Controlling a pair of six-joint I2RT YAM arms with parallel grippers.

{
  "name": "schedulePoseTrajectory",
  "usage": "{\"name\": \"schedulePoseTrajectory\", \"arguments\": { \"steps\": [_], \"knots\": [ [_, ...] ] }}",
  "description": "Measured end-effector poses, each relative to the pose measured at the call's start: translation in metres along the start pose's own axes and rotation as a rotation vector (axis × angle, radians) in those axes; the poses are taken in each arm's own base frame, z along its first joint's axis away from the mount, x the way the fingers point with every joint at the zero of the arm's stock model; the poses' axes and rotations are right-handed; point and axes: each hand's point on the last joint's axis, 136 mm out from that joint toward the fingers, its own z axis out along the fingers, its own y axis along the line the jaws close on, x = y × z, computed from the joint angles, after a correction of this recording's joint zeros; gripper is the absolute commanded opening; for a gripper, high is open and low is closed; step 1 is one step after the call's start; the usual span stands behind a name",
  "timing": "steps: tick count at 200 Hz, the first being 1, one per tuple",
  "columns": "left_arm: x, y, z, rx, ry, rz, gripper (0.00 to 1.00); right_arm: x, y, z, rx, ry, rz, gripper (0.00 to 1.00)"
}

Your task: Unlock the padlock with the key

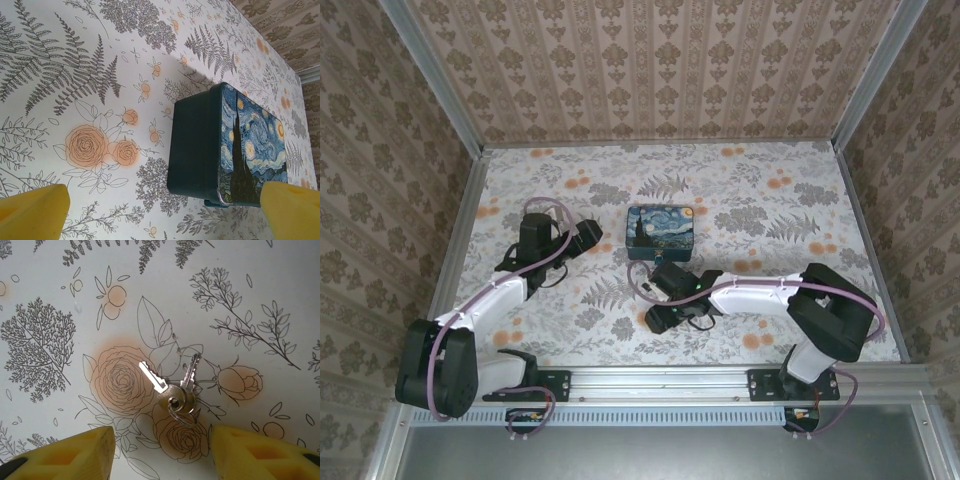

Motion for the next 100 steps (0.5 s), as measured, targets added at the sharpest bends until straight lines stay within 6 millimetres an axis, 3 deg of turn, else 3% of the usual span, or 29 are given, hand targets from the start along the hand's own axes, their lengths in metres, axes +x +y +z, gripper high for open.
{"name": "schedulePoseTrajectory", "arguments": {
  "steps": [100],
  "knots": [
    [0.007, 0.003, 0.007, 0.004, 0.036, -0.014, 1.0, -0.013, 0.006, -0.007, 0.118, -0.014, -0.224, 0.56]
  ]
}}
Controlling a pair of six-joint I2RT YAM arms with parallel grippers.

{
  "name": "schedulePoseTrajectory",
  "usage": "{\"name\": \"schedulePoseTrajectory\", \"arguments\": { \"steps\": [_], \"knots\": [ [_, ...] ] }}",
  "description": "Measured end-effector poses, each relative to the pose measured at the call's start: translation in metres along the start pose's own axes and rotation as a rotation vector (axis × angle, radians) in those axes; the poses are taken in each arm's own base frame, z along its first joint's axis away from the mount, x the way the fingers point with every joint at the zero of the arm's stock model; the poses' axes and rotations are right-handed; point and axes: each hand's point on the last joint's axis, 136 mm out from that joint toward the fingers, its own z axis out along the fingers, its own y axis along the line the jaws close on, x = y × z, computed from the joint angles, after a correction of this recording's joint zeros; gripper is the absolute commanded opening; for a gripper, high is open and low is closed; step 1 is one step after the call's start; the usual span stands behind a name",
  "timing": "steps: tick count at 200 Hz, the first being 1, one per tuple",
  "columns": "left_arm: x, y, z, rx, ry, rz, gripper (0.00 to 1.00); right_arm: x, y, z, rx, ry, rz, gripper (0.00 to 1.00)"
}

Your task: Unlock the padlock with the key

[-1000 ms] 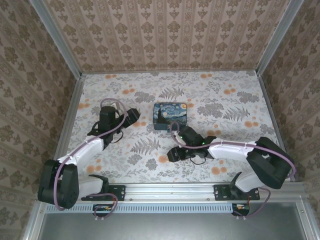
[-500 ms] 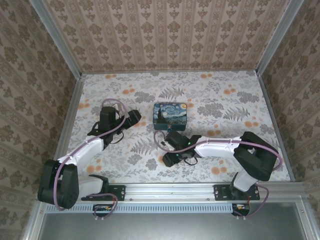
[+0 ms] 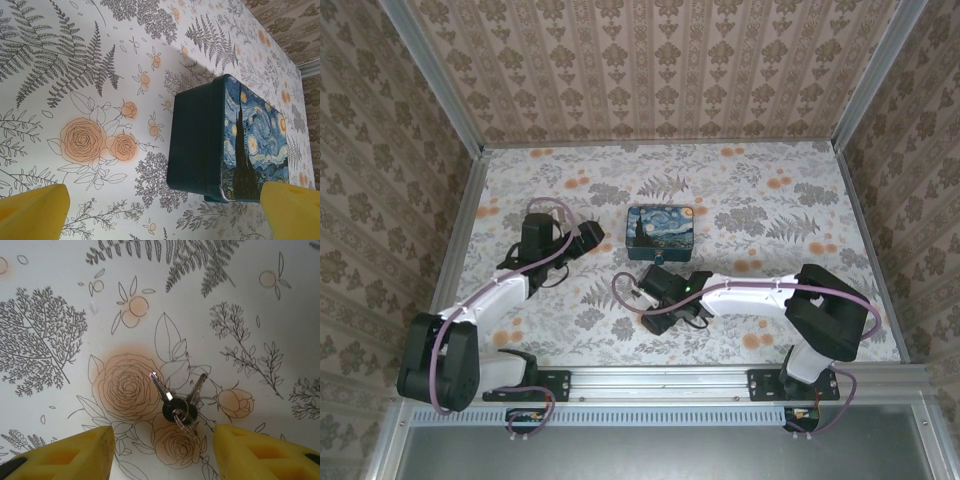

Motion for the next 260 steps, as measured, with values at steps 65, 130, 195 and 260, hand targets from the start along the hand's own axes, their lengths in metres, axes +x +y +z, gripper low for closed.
{"name": "schedulePoseTrajectory", "arguments": {
  "steps": [65, 130, 195, 260],
  "knots": [
    [0.003, 0.0, 0.002, 0.001, 0.012, -0.004, 1.0, 0.001, -0.002, 0.007, 0.015, 0.018, -0.027, 0.53],
    [0.003, -0.001, 0.002, 0.004, 0.013, -0.002, 1.0, 0.006, -0.007, 0.016, 0.028, 0.043, -0.033, 0.33],
    [-0.001, -0.006, 0.002, 0.008, 0.009, 0.002, 1.0, -0.003, -0.012, 0.015, -0.01, -0.01, 0.031, 0.0],
    [-0.001, -0.036, 0.005, 0.022, -0.012, 0.08, 1.0, -0.036, -0.04, -0.038, -0.188, -0.203, 0.299, 0.0]
  ]
}}
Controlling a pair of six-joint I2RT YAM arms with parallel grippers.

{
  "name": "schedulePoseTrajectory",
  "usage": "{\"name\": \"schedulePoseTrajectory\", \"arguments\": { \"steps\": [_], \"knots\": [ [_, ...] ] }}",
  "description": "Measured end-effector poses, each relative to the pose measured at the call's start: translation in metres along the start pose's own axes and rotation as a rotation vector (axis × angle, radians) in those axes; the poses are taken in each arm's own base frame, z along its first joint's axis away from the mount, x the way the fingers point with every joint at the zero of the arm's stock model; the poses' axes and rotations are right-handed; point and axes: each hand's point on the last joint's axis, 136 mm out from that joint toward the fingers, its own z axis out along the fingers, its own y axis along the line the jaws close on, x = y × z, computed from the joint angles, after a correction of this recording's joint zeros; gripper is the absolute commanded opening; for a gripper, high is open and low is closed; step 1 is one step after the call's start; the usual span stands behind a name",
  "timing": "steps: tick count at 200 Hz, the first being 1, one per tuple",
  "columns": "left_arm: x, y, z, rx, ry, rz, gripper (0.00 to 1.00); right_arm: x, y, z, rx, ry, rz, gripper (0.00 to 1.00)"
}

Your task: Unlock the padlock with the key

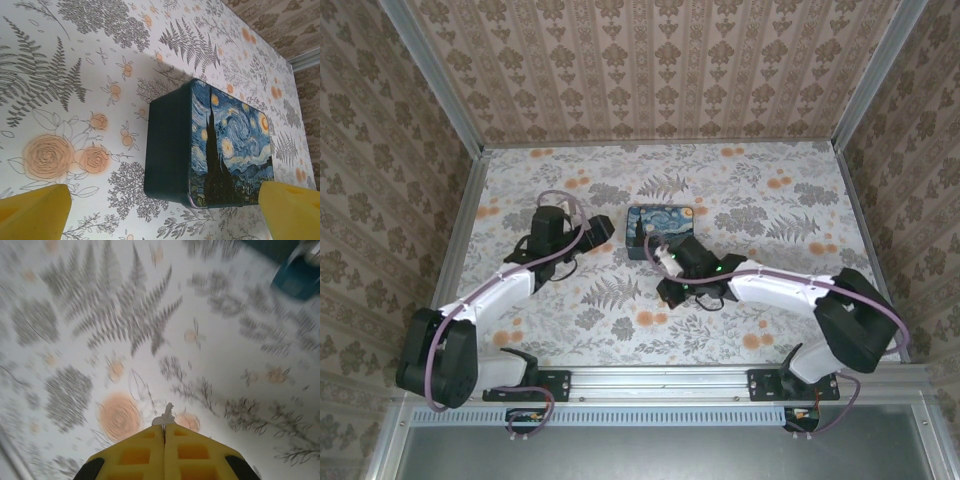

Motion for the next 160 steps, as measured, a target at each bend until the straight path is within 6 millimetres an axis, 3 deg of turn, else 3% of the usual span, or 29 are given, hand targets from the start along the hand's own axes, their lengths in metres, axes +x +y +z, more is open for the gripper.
{"name": "schedulePoseTrajectory", "arguments": {
  "steps": [48, 76, 99, 132, 160],
  "knots": [
    [-0.003, -0.039, 0.007, 0.108, 0.019, -0.013, 1.0, -0.052, 0.007, -0.033, -0.142, -0.195, 0.161, 0.0],
    [0.008, -0.064, 0.014, 0.185, 0.068, -0.032, 0.98, -0.074, -0.005, -0.05, -0.181, -0.309, 0.267, 0.0],
    [0.013, -0.073, 0.018, 0.213, 0.096, -0.062, 0.97, -0.083, -0.016, -0.058, -0.195, -0.372, 0.354, 0.0],
    [0.011, -0.083, 0.017, 0.23, 0.093, -0.065, 0.97, -0.079, -0.015, -0.056, -0.241, -0.372, 0.409, 0.0],
    [0.01, -0.08, 0.013, 0.204, 0.09, -0.066, 0.98, -0.042, -0.01, -0.036, -0.254, -0.28, 0.418, 0.0]
  ]
}}
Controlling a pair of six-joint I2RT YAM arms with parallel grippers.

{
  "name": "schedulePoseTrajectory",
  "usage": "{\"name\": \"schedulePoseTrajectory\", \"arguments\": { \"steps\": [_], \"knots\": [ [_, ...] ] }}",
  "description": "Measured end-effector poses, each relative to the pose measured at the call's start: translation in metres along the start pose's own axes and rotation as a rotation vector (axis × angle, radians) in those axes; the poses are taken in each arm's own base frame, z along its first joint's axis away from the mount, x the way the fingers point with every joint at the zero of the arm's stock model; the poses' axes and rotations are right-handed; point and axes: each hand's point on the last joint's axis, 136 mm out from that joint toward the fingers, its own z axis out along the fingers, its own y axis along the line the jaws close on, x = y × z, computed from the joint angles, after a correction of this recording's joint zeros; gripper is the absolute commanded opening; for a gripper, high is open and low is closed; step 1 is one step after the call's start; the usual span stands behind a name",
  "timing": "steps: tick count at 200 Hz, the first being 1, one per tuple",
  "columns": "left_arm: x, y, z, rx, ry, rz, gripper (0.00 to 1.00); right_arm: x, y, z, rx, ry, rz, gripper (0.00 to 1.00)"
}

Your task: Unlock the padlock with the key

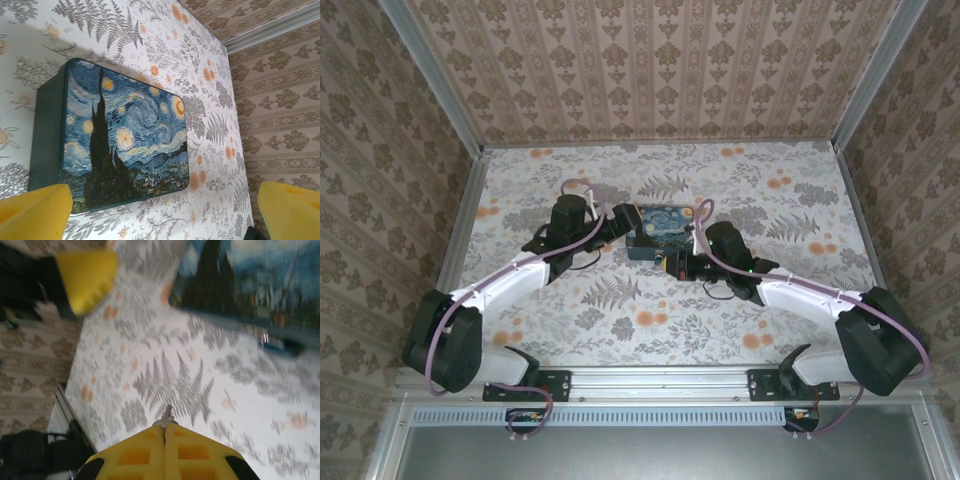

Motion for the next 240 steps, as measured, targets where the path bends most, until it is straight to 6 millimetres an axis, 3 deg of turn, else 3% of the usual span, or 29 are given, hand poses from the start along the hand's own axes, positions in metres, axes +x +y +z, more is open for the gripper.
{"name": "schedulePoseTrajectory", "arguments": {
  "steps": [31, 38, 53, 66, 93, 136, 165, 205, 240],
  "knots": [
    [-0.001, 0.001, -0.006, -0.022, -0.013, 0.009, 0.98, 0.052, -0.023, 0.007, 0.054, 0.127, 0.016, 0.01],
    [-0.002, 0.002, -0.007, -0.025, -0.015, 0.013, 0.98, 0.059, -0.026, 0.008, 0.065, 0.146, 0.017, 0.1],
    [-0.001, 0.004, -0.007, -0.035, -0.014, 0.014, 0.98, 0.068, -0.036, 0.011, 0.092, 0.175, 0.023, 0.42],
    [-0.001, 0.006, -0.007, -0.042, -0.014, 0.012, 0.98, 0.072, -0.043, 0.014, 0.114, 0.192, 0.017, 0.51],
    [0.0, 0.007, -0.007, -0.05, -0.014, 0.017, 0.98, 0.072, -0.049, 0.012, 0.157, 0.2, -0.012, 0.53],
    [-0.001, 0.008, -0.007, -0.054, -0.018, 0.025, 0.99, 0.052, -0.033, 0.007, 0.177, 0.179, -0.104, 0.49],
    [-0.001, 0.01, -0.006, -0.061, -0.019, 0.025, 0.99, 0.052, -0.027, 0.01, 0.224, 0.208, -0.175, 0.5],
    [-0.003, 0.014, -0.006, -0.081, -0.03, 0.028, 0.99, 0.066, -0.037, 0.016, 0.36, 0.269, -0.228, 0.5],
    [-0.008, 0.02, -0.008, -0.097, -0.045, 0.021, 0.99, 0.065, -0.05, 0.012, 0.463, 0.24, -0.189, 0.51]
  ]
}}
